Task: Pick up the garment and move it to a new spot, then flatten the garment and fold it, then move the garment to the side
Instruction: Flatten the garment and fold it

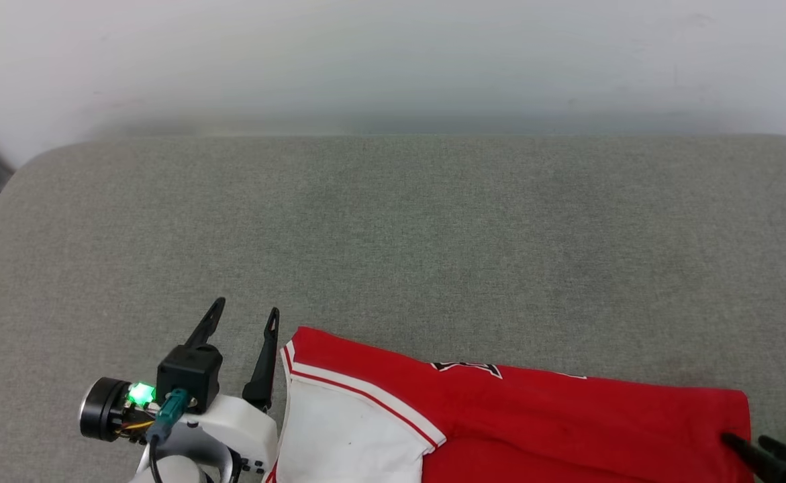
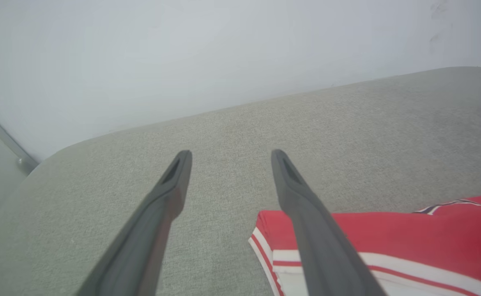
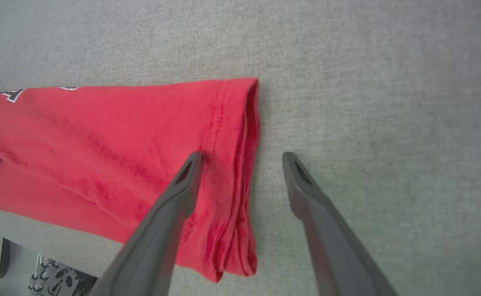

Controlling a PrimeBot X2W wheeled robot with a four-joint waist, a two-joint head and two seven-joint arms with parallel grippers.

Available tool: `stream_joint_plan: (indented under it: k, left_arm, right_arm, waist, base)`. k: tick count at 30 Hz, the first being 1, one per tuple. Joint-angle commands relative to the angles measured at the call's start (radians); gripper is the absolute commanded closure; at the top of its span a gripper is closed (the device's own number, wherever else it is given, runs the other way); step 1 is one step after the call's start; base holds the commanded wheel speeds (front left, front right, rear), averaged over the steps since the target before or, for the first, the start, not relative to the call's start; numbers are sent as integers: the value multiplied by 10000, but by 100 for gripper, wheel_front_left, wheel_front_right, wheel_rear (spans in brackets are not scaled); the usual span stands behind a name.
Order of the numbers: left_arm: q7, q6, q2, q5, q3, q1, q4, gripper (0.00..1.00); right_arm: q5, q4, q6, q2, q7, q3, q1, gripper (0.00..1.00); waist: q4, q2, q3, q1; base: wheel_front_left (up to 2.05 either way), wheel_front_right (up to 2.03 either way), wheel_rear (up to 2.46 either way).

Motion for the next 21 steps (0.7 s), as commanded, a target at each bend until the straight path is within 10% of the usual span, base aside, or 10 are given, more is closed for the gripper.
stream_joint_plan:
  k: [1, 15, 16, 17, 21]
  left_arm:
    - [-43, 68, -151, 291, 279, 195, -51, 0]
    - [-35, -565, -2504, 3653, 3774, 2030, -325, 0]
    - [-35, -668, -2656, 3878, 3918, 2121, -333, 0]
    - [-35, -740, -2807, 4039, 4067, 2220, -325, 0]
    - [-35, -1104, -3302, 4653, 4639, 2589, -317, 0]
  right_arm:
    - [127, 38, -4, 137, 120, 27, 151, 0]
    - [1155, -236, -1, 1221, 1335, 597, 21, 0]
    - [1060, -258, -1, 1222, 1347, 664, -33, 82]
    - [988, -260, -1, 1213, 1284, 691, -96, 100]
    - [867, -143, -2, 999, 1029, 595, -259, 100]
  waist:
    - [59, 0, 63, -1]
    - [353, 0, 254, -1]
    - [367, 0, 232, -1]
    - [376, 0, 210, -1]
    - [411, 0, 61, -1]
  base:
    - [0, 0, 0]
    - [0, 0, 0]
    - [0, 0, 0]
    - [0, 0, 0]
    - [0, 0, 0]
